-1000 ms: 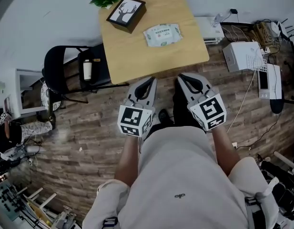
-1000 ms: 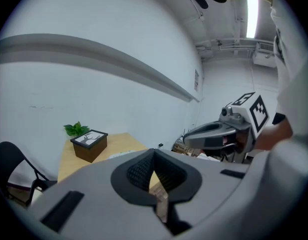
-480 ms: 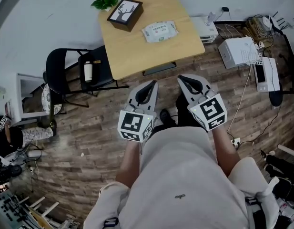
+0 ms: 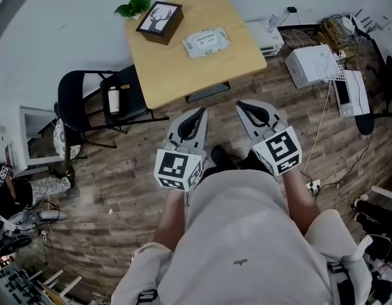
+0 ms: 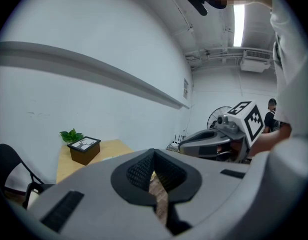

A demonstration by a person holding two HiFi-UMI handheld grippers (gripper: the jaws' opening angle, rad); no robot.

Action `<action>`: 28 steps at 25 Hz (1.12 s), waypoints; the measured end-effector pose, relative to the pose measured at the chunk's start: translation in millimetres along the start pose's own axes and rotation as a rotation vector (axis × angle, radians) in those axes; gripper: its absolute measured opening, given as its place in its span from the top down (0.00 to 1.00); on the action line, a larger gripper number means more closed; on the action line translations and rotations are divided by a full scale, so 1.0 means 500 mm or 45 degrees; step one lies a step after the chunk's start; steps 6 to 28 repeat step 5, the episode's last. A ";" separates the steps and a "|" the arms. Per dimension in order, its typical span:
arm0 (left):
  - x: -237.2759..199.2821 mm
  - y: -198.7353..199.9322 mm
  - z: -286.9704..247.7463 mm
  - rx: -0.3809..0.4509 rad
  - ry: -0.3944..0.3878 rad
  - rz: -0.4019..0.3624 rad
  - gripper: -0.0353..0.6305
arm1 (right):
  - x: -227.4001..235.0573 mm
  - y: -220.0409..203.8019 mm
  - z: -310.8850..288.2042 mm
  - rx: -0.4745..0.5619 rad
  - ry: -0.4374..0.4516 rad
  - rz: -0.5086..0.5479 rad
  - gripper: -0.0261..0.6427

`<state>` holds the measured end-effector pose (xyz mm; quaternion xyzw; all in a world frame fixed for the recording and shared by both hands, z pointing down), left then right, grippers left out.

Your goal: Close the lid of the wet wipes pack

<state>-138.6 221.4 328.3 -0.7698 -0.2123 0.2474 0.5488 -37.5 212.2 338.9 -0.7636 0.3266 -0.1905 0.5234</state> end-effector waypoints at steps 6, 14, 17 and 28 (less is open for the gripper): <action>-0.002 -0.004 -0.011 0.007 0.031 0.002 0.94 | 0.016 -0.001 -0.002 -0.004 -0.001 -0.002 0.96; -0.002 -0.004 -0.011 0.007 0.031 0.002 0.94 | 0.016 -0.001 -0.002 -0.004 -0.001 -0.002 0.96; -0.002 -0.004 -0.011 0.007 0.031 0.002 0.94 | 0.016 -0.001 -0.002 -0.004 -0.001 -0.002 0.96; -0.002 -0.004 -0.011 0.007 0.031 0.002 0.94 | 0.016 -0.001 -0.002 -0.004 -0.001 -0.002 0.96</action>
Point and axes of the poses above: the fingertips, and each gripper's own axes: z backward along the fingers, x to its right, y out of its top, the point moved 2 cm from there along z, backward along the fingers, and after that the axes turned 1 degree about z, right-handed, at the moved point
